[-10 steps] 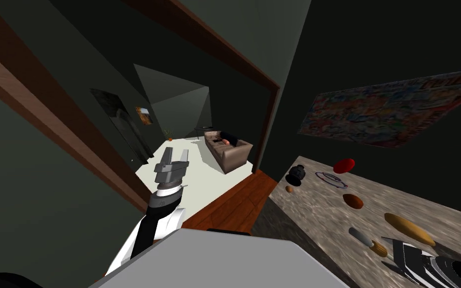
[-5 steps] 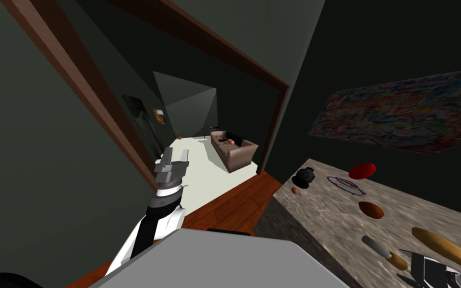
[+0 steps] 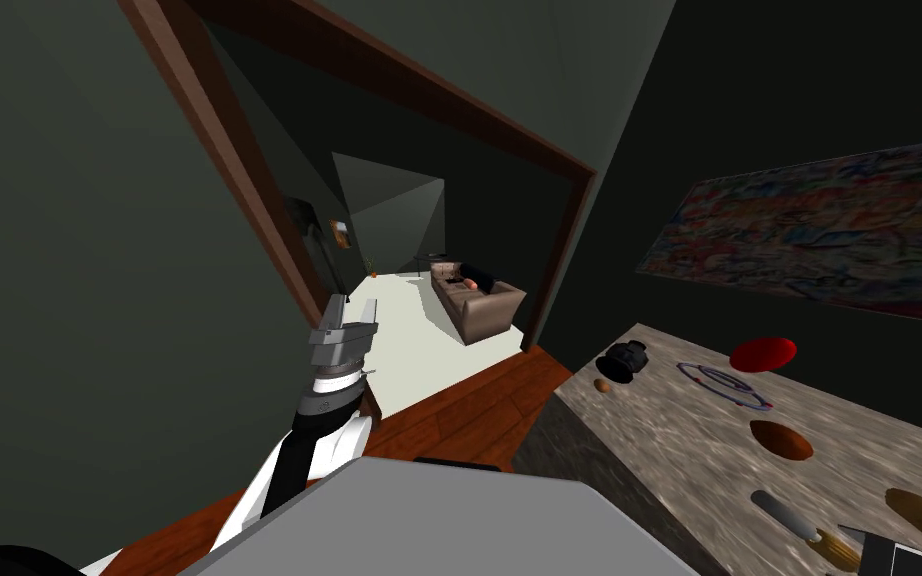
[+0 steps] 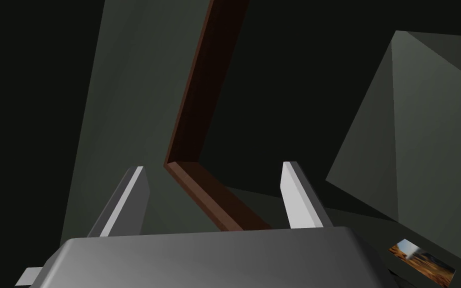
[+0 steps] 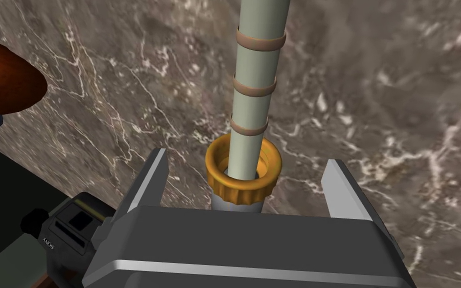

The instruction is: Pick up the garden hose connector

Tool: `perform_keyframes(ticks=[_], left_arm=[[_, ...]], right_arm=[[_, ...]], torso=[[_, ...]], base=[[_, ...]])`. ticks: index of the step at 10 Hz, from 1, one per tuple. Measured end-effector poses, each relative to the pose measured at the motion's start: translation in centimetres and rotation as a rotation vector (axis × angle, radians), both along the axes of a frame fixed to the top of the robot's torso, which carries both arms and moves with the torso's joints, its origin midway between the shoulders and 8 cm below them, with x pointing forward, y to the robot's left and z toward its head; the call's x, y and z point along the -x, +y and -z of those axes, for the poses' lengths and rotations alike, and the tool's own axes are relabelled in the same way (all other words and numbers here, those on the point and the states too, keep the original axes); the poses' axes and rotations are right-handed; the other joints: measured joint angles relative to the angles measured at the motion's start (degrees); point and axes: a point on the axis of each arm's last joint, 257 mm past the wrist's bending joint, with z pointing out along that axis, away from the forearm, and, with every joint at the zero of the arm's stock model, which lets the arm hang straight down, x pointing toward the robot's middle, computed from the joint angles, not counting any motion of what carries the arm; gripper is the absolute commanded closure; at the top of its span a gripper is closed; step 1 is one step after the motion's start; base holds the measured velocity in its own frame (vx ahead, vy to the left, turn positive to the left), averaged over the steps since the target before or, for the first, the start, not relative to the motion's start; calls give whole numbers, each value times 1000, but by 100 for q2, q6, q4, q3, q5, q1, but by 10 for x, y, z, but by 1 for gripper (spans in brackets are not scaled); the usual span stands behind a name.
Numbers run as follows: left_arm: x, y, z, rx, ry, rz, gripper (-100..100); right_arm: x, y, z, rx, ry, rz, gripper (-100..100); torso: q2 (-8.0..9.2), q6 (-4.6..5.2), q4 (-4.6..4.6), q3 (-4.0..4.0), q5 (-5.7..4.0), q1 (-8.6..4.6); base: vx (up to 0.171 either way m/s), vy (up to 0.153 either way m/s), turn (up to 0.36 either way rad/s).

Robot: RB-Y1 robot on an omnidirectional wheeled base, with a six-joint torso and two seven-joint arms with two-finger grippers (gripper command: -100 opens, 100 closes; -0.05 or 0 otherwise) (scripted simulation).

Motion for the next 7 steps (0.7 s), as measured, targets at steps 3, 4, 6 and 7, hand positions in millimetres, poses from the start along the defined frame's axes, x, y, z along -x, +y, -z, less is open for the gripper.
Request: perform_keyframes(ticks=[3, 4, 6, 7], left_arm=[[0, 0, 0, 0, 0, 0, 0], [0, 0, 0, 0, 0, 0, 0], [0, 0, 0, 0, 0, 0, 0], [0, 0, 0, 0, 0, 0, 0]], right_arm=[[0, 0, -1, 1, 0, 0, 100], [0, 0, -1, 1, 0, 0, 100], [0, 0, -1, 1, 0, 0, 100], [-4, 3, -2, 0, 0, -16, 100]], torso=[[-12, 0, -4, -8, -9, -12], [-13, 0, -4, -8, -10, -13], [-14, 0, -5, -9, -10, -14], [-23, 17, -8, -14, -8, -18]], base=[[0, 0, 0], [0, 0, 0], [30, -9, -123], [112, -24, -449]])
